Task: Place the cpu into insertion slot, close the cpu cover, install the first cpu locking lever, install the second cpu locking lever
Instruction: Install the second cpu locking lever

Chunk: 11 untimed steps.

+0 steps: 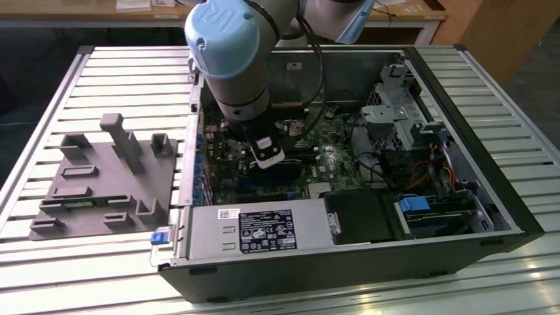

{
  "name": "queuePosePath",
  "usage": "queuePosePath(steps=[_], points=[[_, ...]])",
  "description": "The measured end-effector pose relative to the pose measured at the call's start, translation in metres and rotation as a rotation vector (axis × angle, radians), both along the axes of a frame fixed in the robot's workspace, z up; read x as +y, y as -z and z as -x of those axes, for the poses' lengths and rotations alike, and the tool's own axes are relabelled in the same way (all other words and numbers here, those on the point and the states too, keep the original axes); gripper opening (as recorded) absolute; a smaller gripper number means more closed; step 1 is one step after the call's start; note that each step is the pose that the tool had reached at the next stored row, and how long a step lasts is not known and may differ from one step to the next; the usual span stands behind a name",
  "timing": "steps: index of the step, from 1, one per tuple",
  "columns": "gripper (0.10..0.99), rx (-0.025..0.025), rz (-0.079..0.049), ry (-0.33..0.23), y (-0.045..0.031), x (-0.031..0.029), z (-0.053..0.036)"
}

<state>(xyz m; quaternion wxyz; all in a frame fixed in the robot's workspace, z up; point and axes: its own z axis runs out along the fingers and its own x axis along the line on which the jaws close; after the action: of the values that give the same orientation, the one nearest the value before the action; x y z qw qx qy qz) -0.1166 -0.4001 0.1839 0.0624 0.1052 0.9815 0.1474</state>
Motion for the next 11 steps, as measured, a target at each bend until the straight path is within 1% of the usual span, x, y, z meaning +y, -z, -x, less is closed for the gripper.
queuePosePath(steps=[5,11], points=[[0.102,0.0002,0.001,0.0,-0.0008,0.0,0.0],[0.102,0.0008,0.002,0.0,-0.0047,0.0002,0.0002]])
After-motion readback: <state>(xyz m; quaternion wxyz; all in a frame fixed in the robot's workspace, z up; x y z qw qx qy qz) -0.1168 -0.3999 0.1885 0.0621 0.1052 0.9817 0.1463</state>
